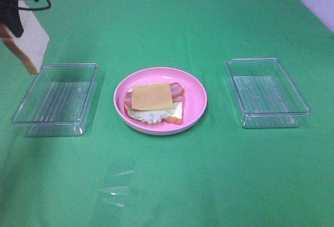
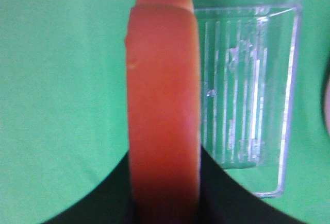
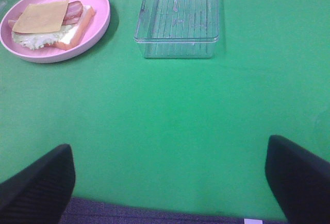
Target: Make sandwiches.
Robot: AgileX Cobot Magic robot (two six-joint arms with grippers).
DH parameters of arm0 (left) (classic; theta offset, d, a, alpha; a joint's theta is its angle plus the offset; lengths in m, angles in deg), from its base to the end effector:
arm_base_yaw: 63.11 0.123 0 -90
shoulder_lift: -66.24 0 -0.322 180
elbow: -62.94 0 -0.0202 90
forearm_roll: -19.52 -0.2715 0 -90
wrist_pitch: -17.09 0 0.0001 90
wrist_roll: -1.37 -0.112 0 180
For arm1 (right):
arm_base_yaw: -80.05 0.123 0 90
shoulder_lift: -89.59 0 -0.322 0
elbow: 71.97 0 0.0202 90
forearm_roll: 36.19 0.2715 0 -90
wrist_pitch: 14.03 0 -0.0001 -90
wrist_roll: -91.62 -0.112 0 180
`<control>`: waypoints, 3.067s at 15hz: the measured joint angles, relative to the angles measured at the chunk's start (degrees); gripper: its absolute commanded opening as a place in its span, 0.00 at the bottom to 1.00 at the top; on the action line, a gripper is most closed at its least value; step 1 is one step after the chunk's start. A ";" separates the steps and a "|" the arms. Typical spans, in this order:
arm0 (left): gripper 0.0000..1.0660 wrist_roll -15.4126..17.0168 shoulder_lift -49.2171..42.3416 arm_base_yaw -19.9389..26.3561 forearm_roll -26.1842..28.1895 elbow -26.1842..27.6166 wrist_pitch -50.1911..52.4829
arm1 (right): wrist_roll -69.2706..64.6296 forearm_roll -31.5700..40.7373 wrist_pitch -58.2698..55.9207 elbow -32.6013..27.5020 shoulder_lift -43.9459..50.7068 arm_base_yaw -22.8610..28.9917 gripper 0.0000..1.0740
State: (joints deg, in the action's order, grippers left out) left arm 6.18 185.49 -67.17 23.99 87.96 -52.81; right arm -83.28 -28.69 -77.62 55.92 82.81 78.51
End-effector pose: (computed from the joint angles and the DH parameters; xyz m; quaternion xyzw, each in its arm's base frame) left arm 0.4584 -0.0408 0.2966 -0.0147 0.9896 -0.0487 0.1346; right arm -0.0034 0.0132 0.2591 -0.0299 0.8743 0.0374 0.4831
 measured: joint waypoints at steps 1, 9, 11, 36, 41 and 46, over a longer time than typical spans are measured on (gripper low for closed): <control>0.00 -0.23 -2.58 0.00 4.24 0.00 -0.06 | 0.00 0.00 0.00 0.00 0.00 0.00 0.89; 0.00 -18.79 -9.22 -2.75 39.65 -18.05 10.14 | 0.00 0.00 0.00 0.00 0.00 0.00 0.89; 0.00 -22.23 -7.45 -7.16 41.42 -19.08 14.50 | 0.00 0.00 0.00 0.00 0.00 0.00 0.89; 0.72 -25.84 11.06 -14.32 54.26 -18.33 20.28 | 0.06 0.00 0.00 0.00 0.00 0.00 0.89; 0.86 -17.93 11.06 -14.32 45.15 -14.61 16.39 | 0.06 0.00 0.00 0.00 0.00 0.00 0.89; 0.86 -7.79 10.83 -14.32 29.45 -4.07 4.87 | 0.06 0.00 0.00 0.00 0.00 0.00 0.89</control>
State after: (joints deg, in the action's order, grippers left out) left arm -1.61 196.31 -81.50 53.44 83.89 -47.94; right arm -83.22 -28.69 -77.62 55.92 82.81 78.51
